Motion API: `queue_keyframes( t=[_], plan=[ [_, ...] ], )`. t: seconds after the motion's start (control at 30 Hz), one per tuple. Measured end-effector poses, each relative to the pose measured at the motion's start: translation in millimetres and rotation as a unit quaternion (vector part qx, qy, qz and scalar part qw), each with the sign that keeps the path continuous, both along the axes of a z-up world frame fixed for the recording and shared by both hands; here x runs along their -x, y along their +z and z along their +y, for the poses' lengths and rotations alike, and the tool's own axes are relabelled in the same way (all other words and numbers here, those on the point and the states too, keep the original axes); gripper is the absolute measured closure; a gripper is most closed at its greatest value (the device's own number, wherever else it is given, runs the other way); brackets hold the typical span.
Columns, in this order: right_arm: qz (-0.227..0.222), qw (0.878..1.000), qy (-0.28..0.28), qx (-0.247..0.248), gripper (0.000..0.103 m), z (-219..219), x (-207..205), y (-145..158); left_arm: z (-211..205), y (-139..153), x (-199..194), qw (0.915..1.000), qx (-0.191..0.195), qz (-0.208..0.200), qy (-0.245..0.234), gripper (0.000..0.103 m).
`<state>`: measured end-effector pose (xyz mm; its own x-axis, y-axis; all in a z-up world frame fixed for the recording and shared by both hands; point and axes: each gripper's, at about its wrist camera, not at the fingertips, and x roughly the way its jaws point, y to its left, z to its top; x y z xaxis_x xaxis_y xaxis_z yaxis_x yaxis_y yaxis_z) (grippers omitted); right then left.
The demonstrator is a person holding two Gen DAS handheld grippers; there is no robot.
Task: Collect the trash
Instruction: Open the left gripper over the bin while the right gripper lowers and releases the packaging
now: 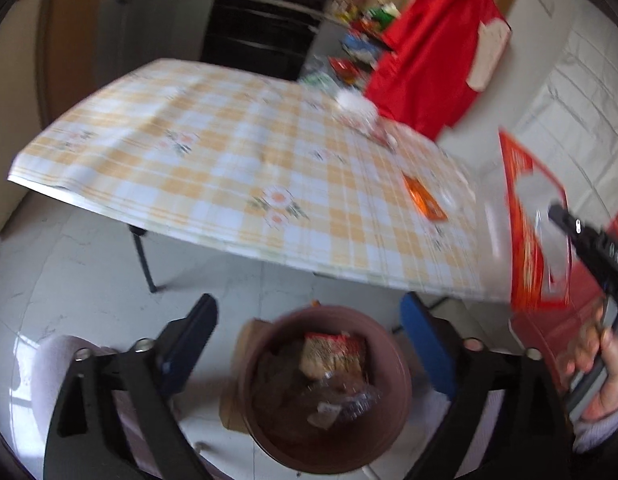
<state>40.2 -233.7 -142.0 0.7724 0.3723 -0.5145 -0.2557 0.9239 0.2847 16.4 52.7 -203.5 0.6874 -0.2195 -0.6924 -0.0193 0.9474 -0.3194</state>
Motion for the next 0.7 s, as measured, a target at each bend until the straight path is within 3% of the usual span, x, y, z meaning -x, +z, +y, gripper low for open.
queue_keyframes(
  t=[0.13, 0.27, 0.57, 0.67, 0.7],
  plan=[
    [0.021, 1.000, 0.016, 0.016, 0.089, 6.8, 3.9, -10.0, 22.8, 16.0, 4.1, 0.9978, -0.018, -0.029, 0.058, 0.006],
    [0.043, 0.998, 0.039, 0.034, 0.089, 17.0, 7.4, -20.0, 39.2, 21.4, 10.4, 0.9952, -0.011, -0.038, 0.089, 0.006],
    [0.085, 0.990, 0.091, 0.073, 0.088, 44.2, 16.5, -44.7, 45.3, 20.4, 14.0, 0.9941, -0.005, -0.038, 0.102, 0.006],
    [0.106, 0.984, 0.123, 0.071, 0.075, 55.8, 15.9, -52.4, 44.5, 18.5, 14.3, 0.9945, -0.005, -0.036, 0.098, 0.006],
    [0.114, 0.982, 0.135, 0.070, 0.058, 60.3, 16.3, -55.6, 44.3, 17.8, 14.1, 0.9946, -0.005, -0.035, 0.097, 0.006]
  ],
)
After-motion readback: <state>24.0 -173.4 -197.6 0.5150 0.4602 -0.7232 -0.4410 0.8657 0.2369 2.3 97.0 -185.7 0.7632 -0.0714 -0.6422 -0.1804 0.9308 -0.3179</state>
